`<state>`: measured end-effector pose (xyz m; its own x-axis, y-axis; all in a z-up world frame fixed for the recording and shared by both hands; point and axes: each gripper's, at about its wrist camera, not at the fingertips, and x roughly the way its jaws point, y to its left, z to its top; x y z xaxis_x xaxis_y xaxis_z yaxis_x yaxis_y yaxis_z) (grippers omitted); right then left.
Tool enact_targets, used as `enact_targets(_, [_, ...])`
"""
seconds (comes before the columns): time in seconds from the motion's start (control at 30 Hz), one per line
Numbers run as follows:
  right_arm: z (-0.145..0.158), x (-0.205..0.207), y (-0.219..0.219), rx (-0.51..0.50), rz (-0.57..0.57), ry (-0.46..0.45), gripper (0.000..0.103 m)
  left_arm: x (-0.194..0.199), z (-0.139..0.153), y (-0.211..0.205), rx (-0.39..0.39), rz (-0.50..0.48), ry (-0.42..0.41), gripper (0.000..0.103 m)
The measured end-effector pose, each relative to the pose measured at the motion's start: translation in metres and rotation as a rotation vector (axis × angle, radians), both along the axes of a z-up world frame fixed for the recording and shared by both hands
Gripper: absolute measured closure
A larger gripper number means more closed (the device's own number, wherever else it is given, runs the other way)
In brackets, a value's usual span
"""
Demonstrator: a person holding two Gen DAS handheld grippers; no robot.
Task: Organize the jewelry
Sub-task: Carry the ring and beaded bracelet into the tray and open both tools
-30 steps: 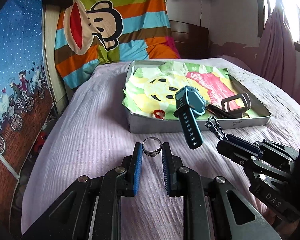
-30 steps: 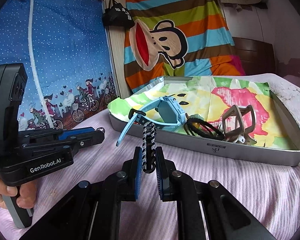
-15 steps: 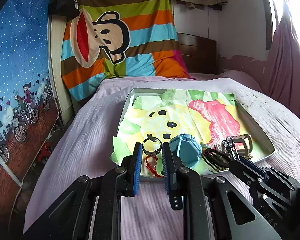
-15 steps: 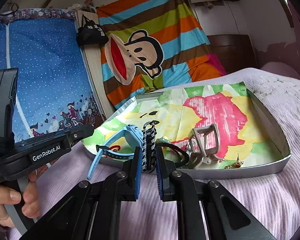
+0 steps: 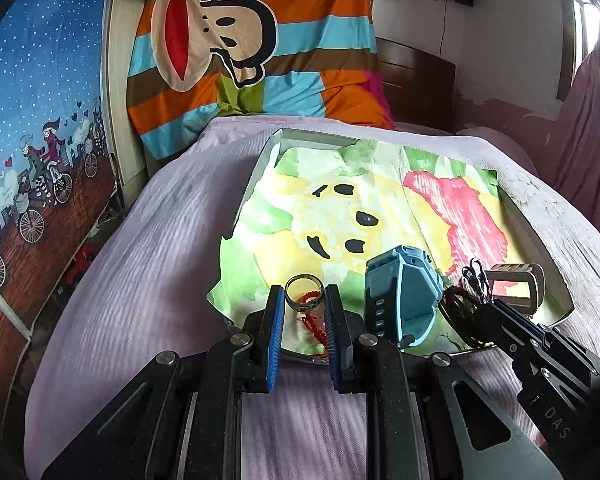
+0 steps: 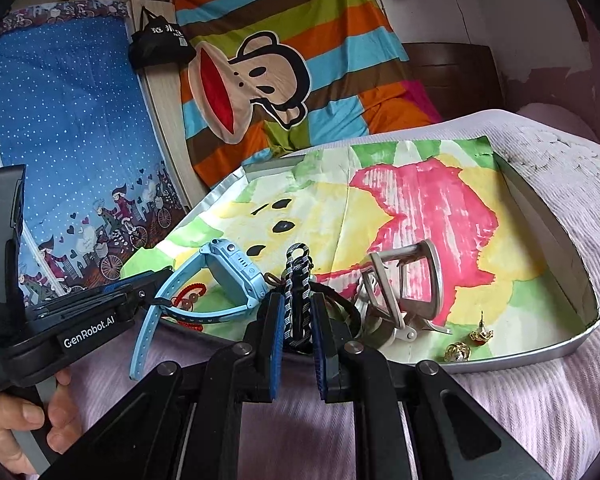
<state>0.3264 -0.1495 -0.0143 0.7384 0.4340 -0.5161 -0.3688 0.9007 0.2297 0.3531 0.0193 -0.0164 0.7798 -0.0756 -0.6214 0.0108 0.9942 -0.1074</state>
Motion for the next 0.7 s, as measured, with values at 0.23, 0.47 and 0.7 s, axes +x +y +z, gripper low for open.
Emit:
enact_targets(0.23, [-0.0034, -0.0016, 0.0030, -0.025, -0.008, -0.003, 0.090, 0.0007, -0.0033, -0.0006, 0.005, -0.002, 0.000, 0.087])
enact_targets(0.47, [-0.0049, -0.0014, 0.0030, -0.025, -0.009, -0.010, 0.090, 0.0031, -0.0036, -0.0009, -0.006, -0.007, 0.006, 0.087])
enact_targets(0.7, [-0.0055, -0.0026, 0.0007, -0.006, 0.001, -0.021, 0.088, -0.0016, -0.0023, 0.0042, -0.066, -0.006, -0.008, 0.086])
